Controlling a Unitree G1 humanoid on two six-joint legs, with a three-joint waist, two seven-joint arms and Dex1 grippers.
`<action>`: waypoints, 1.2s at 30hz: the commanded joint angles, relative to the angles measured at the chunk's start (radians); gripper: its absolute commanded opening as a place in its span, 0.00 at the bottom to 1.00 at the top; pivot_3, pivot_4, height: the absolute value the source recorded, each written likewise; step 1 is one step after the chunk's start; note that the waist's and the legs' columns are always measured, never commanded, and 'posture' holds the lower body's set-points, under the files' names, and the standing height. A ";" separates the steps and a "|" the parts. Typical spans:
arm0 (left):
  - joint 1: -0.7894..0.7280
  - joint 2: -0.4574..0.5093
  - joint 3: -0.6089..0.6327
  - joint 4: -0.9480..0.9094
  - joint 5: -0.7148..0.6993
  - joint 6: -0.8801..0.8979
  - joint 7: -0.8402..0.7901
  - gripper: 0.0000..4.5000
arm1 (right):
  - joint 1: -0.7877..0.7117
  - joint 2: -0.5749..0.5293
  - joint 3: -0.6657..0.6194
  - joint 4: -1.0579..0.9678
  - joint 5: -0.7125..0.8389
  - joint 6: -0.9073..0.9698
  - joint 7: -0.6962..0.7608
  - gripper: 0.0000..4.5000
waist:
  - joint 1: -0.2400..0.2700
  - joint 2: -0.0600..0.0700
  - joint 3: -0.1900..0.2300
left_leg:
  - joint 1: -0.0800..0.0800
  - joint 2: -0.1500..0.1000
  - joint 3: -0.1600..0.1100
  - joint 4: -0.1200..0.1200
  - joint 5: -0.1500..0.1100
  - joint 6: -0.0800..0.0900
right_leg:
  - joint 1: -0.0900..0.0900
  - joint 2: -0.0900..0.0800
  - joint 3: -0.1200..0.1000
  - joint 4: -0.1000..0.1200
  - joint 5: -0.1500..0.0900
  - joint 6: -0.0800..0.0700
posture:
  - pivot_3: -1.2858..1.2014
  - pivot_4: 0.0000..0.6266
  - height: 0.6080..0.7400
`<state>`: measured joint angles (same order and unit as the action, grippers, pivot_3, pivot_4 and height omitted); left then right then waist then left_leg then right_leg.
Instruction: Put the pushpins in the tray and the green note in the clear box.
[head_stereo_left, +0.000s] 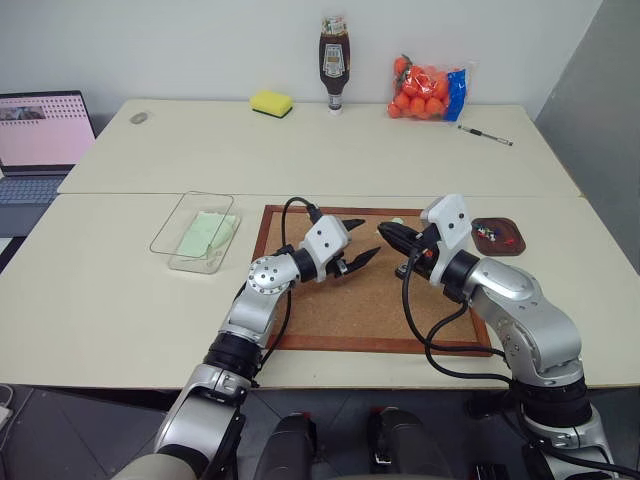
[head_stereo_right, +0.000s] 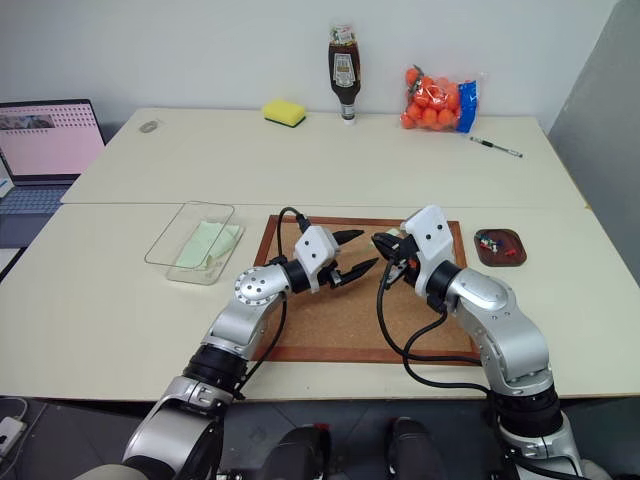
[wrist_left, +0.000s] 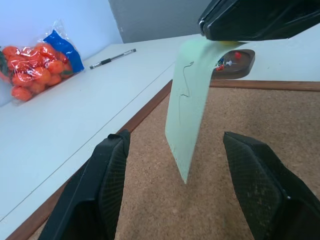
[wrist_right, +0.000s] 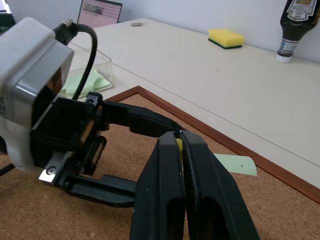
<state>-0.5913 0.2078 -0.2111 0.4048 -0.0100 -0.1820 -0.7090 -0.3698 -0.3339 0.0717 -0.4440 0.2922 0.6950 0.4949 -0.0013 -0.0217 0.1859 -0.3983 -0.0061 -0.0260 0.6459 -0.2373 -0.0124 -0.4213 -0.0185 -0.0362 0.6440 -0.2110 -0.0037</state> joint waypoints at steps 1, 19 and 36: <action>-0.040 -0.014 -0.008 0.033 0.035 -0.052 0.037 0.70 | -0.018 -0.002 -0.004 -0.054 0.020 0.006 -0.006 0.00 | 0.000 0.000 0.000 | 0.000 0.000 0.000 0.000 0.000 0.000 | 0.000 0.000 0.000 0.000 0.000 0.000 | 0.52 0.24 1.00; -0.061 -0.022 -0.018 0.108 0.091 -0.119 0.080 0.01 | -0.025 0.007 -0.012 -0.059 0.037 0.015 -0.035 0.00 | 0.000 0.000 0.000 | 0.000 0.000 0.000 0.000 0.000 0.000 | 0.000 0.000 -0.001 0.000 0.000 0.000 | 0.52 0.24 1.00; -0.056 -0.015 -0.028 0.140 0.142 -0.152 0.099 0.01 | -0.030 0.020 -0.154 -0.113 0.085 0.031 -0.148 0.00 | 0.001 0.000 0.000 | 0.000 0.000 0.000 0.000 0.000 0.000 | 0.000 0.000 0.000 0.000 0.000 0.000 | 0.52 0.24 1.00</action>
<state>-0.6362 0.1934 -0.2321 0.5605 0.1288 -0.3138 -0.6207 -0.3899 -0.3058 -0.0295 -0.5069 0.3465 0.7204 0.3622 -0.0007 -0.0218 0.1860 -0.3985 -0.0062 -0.0259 0.6458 -0.2373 -0.0124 -0.4214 -0.0186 -0.0366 0.6439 -0.2110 -0.0037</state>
